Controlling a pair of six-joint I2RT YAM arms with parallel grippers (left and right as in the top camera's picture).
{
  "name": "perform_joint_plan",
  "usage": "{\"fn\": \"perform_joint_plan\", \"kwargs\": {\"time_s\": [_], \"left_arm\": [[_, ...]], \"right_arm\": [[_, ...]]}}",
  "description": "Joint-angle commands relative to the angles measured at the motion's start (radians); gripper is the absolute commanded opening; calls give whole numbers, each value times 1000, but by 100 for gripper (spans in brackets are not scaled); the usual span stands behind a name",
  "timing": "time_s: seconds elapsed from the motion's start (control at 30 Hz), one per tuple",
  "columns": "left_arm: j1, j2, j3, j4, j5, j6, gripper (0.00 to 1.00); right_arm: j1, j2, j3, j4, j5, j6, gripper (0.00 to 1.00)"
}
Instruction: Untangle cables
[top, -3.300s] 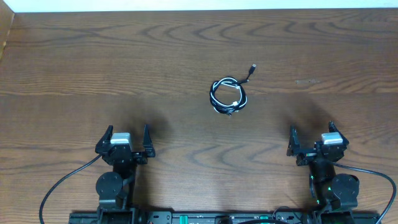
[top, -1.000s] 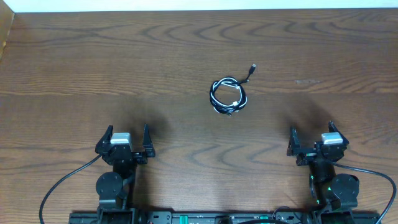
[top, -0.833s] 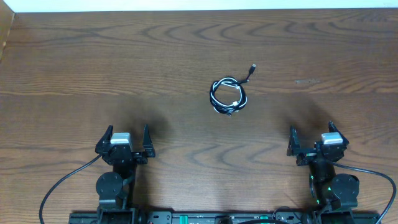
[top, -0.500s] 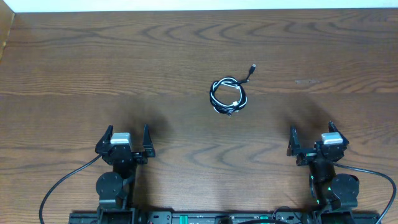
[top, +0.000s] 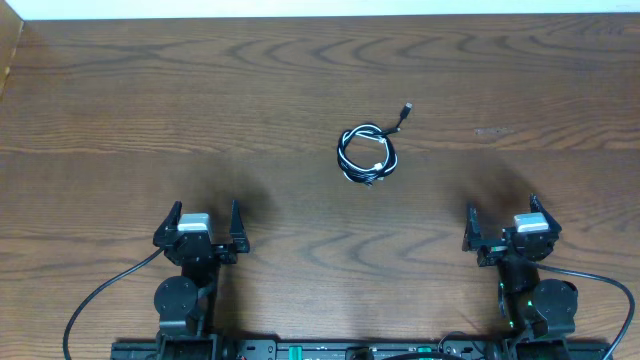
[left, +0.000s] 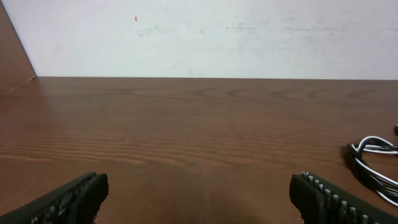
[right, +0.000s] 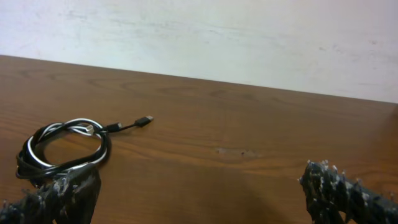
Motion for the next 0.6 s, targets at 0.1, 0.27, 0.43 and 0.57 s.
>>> {"fn": "perform_joint_plan", "kwargs": {"time_s": [0.1, 0.27, 0.43, 0.57], "left_arm": [[3, 3, -10, -48, -32, 18, 98], [3, 3, -10, -48, -32, 18, 98], [3, 3, -10, -44, -32, 17, 98], [3, 3, -2, -44, -32, 5, 98]], "right_arm": [[6, -5, -2, -4, 17, -24, 99], [6, -5, -2, -3, 13, -24, 99], [6, -5, -2, 32, -51, -24, 99], [6, -5, -1, 40, -81, 33, 99]]}}
